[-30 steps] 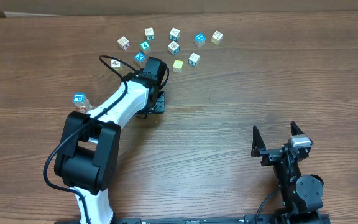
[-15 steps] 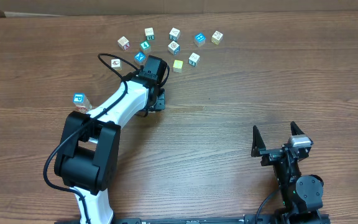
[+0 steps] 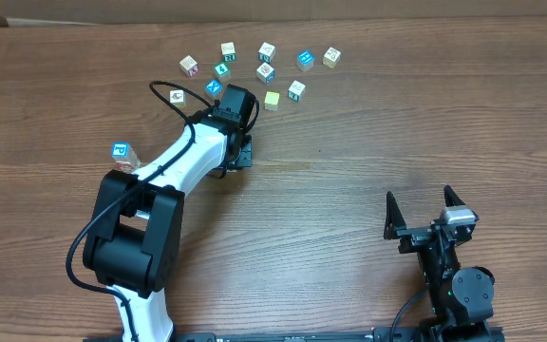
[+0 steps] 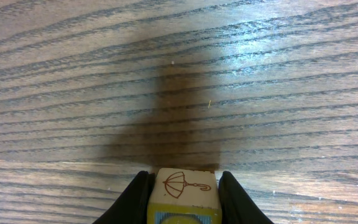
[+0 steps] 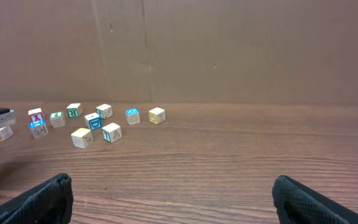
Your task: Form a tower
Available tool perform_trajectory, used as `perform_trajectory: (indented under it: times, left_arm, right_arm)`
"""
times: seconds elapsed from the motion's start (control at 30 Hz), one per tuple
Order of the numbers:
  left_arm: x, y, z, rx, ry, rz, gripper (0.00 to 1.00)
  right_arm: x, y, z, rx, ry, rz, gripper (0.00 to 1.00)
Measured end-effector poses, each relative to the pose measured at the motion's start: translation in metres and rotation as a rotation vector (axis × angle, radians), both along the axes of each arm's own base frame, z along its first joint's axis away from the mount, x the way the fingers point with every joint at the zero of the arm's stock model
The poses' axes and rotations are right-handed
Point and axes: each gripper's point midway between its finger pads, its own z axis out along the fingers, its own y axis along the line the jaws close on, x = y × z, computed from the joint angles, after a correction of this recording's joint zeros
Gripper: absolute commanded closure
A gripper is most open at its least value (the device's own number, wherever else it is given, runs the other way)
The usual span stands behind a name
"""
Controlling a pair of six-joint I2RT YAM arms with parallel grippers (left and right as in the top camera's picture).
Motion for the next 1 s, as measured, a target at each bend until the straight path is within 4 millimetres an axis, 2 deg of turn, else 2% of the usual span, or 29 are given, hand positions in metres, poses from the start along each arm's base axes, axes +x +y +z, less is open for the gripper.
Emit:
perform_trajectory:
  times: [0.27, 0.6, 0.7, 0.77, 0.8, 0.87, 1.0]
  left_arm:
    - [-0.0001, 0.0, 0.0, 0.0, 0.0, 0.0, 0.84]
    - [-0.0001, 0.0001, 0.0, 0.001, 0.001, 0.0, 0.84]
    - [-0.0002, 0.0002, -0.0001, 0.001, 0.001, 0.0, 0.88]
    - [-0.0001, 0.0001, 0.0, 0.001, 0.001, 0.0, 0.94]
    - [-0.0001, 0.0001, 0.0, 0.001, 0.001, 0.0, 0.92]
    - [-0.0002, 0.0001, 0.0, 0.0, 0.001, 0.0, 0.81]
    - [-0.0001, 0.0001, 0.0, 0.001, 0.001, 0.0, 0.79]
  right_arm:
    - [0.0, -0.0002, -0.0001, 0.0, 0.0, -0.001, 0.0]
    - [0.0, -0.0002, 0.0, 0.0, 0.0, -0.001, 0.0]
    - [0.0, -0.0001, 0.0, 0.0, 0.0, 0.0, 0.0]
    - [0.0, -0.0002, -0.0001, 0.0, 0.0, -0.001, 0.0]
    - [0.0, -0.0002, 0.0, 0.0, 0.0, -0.001, 0.0]
    - [0.0, -0.0002, -0.0001, 0.0, 0.0, -0.001, 0.0]
    - [0.0, 0.0, 0.0, 0.0, 0.0, 0.0, 0.0]
